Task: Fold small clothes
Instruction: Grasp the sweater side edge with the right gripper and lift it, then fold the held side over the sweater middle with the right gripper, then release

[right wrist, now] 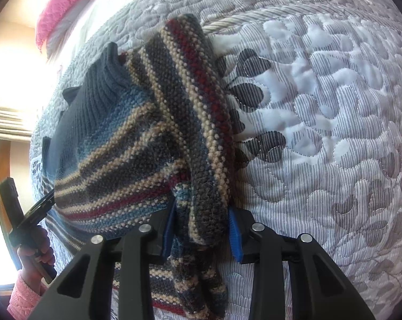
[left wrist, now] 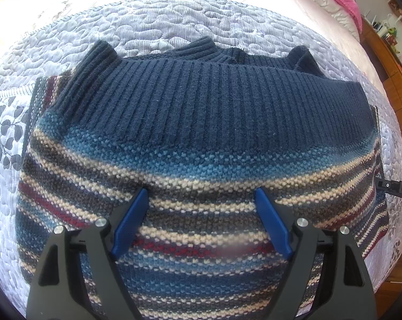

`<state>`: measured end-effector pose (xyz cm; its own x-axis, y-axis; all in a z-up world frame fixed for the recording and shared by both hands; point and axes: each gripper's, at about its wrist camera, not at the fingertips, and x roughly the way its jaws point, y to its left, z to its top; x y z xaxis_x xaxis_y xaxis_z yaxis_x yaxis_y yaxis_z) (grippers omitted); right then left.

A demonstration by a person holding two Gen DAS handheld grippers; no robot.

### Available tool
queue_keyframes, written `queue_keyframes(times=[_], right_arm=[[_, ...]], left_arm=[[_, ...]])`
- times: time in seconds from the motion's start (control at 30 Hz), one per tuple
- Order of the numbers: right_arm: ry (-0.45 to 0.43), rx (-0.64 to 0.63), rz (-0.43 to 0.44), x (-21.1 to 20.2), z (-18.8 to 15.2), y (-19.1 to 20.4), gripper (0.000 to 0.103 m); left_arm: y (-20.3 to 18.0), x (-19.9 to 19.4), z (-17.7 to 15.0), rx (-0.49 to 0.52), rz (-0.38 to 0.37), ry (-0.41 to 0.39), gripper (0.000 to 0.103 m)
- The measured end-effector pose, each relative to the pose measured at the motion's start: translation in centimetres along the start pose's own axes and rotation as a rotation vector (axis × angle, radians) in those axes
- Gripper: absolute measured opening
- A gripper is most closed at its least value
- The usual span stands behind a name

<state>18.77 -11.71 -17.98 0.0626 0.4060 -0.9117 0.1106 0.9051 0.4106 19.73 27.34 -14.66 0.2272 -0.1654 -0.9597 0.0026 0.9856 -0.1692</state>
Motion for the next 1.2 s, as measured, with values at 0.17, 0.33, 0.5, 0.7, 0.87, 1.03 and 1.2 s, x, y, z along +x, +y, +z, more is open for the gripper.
queue_keyframes(times=[0.17, 0.33, 0.5, 0.7, 0.87, 1.03, 1.2], right_arm=[[0.006, 0.015, -0.019, 0.3, 0.3, 0.4, 0.034], [-0.015, 0.035, 0.123, -3.1, 0.1, 2.8, 0.031], [-0.018, -0.071, 0.328, -6.7, 0.1, 10.0, 0.031], [0.04, -0.231, 0.415, -5.6, 1.0, 20.3, 0.031], [0.103, -0.32, 0.388, -1.5, 0.9, 26.4, 0.03], [0.175, -0.316, 0.316, 3.9, 0.5, 28.0, 0.03], [0.201, -0.292, 0.261, 7.3, 0.4, 27.1, 0.031]], left_arm=[[0.2, 0.3, -0.3, -0.001, -0.001, -0.006, 0.083], [1.1, -0.9, 0.2, -0.024, -0.041, 0.031, 0.08], [4.0, -3.9, -0.2, -0.05, -0.057, -0.006, 0.08], [7.9, -6.9, -0.7, -0.147, -0.102, -0.059, 0.08], [10.0, -7.9, -1.3, -0.182, -0.135, -0.077, 0.08], [11.2, -8.4, -2.1, -0.188, -0.142, -0.08, 0.08], [11.9, -8.4, -2.6, -0.196, -0.143, -0.076, 0.08]])
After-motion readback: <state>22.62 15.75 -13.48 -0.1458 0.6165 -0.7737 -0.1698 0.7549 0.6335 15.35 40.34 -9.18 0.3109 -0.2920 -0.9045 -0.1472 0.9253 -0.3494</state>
